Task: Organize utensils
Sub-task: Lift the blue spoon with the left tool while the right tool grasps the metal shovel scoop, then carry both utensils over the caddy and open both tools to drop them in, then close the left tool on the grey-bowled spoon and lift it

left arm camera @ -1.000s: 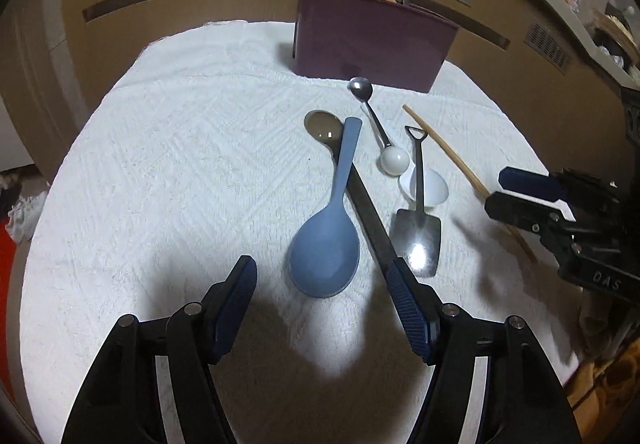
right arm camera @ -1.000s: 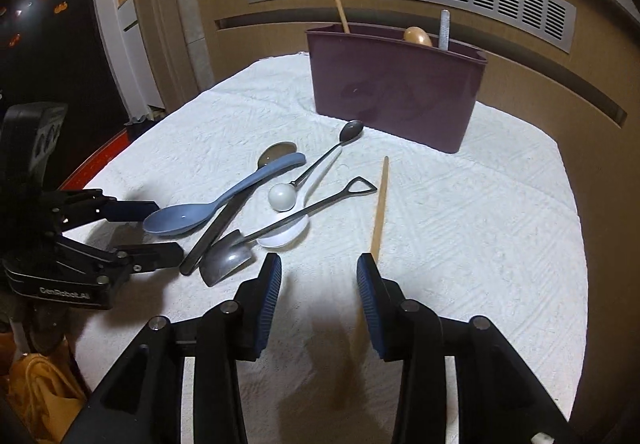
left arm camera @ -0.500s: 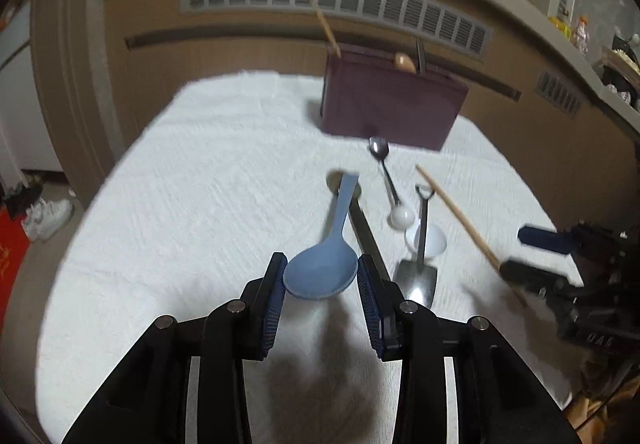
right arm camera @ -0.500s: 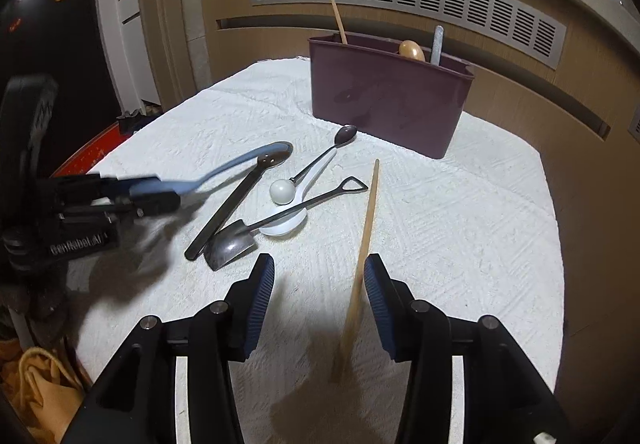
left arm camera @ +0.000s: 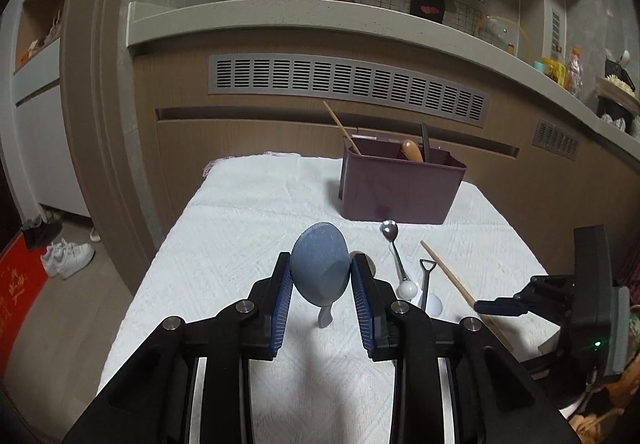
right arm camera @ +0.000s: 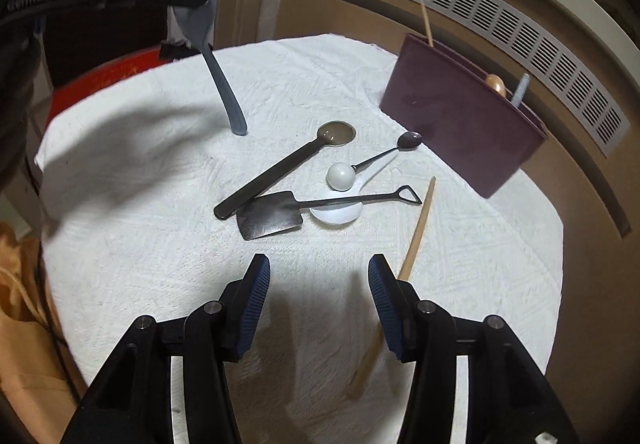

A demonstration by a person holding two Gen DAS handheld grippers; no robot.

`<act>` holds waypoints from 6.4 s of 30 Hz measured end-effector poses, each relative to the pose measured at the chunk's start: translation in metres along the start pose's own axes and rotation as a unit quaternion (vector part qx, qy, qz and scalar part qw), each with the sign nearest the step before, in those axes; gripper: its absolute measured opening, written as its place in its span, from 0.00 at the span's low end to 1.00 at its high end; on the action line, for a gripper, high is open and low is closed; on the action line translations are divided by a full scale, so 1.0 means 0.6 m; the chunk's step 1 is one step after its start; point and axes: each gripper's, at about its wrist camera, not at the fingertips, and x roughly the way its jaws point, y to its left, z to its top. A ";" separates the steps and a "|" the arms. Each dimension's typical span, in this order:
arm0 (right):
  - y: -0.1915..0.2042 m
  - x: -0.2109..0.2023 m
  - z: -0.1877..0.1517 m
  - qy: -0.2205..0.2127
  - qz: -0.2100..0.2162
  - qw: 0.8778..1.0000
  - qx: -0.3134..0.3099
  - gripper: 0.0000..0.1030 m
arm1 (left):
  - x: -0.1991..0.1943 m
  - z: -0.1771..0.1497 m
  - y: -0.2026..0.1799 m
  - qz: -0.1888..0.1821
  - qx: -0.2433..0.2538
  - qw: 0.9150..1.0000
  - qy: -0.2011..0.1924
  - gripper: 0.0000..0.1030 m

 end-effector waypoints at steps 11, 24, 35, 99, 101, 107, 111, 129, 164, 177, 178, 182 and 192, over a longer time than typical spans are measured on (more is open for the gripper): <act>0.007 0.016 0.008 0.002 0.014 1.000 -0.006 0.47 | 0.041 -0.003 0.027 0.003 -0.045 0.999 0.026 0.28; -0.004 0.005 -0.002 0.000 0.020 1.000 -0.015 0.47 | 0.002 0.039 0.025 -0.001 -0.035 0.999 -0.011 0.10; -0.001 0.012 0.029 -0.001 0.063 0.998 0.002 0.45 | -0.008 0.066 0.033 -0.019 -0.034 0.999 -0.020 0.10; -0.027 0.138 0.127 0.069 0.017 0.984 0.165 0.48 | 0.043 0.023 0.050 -0.024 -0.048 0.998 0.038 0.11; -0.024 0.129 0.128 0.068 0.031 0.986 0.151 0.28 | 0.042 0.022 0.050 -0.027 -0.049 0.998 0.040 0.11; -0.041 0.053 0.112 0.022 0.047 0.986 0.161 0.28 | 0.028 0.017 0.028 -0.049 -0.035 0.997 0.045 0.11; -0.065 -0.002 0.105 -0.015 0.046 0.983 0.174 0.28 | 0.019 0.023 0.004 -0.073 -0.025 0.996 0.040 0.11; -0.299 -0.241 0.273 -0.346 -0.078 0.917 0.183 0.29 | 0.059 0.368 -0.104 -0.128 0.044 0.987 -0.090 0.11; -0.402 0.108 0.177 -0.172 -0.056 0.950 0.255 0.48 | 0.393 0.256 -0.096 -0.112 -0.009 0.991 0.073 0.58; -0.314 0.008 0.115 -0.141 -0.083 0.960 0.225 0.62 | 0.247 0.172 -0.017 -0.067 -0.034 0.995 0.060 0.68; -0.300 0.010 0.108 -0.132 -0.078 0.963 0.221 0.62 | 0.241 0.161 -0.015 -0.068 -0.033 0.995 0.066 0.68; -0.249 0.035 0.097 -0.096 -0.071 0.973 0.197 0.62 | 0.243 0.091 -0.028 -0.075 0.015 0.990 0.120 0.69; -0.182 0.059 0.063 -0.052 -0.064 0.977 0.195 0.62 | 0.288 0.015 -0.052 -0.101 0.103 0.966 0.216 0.39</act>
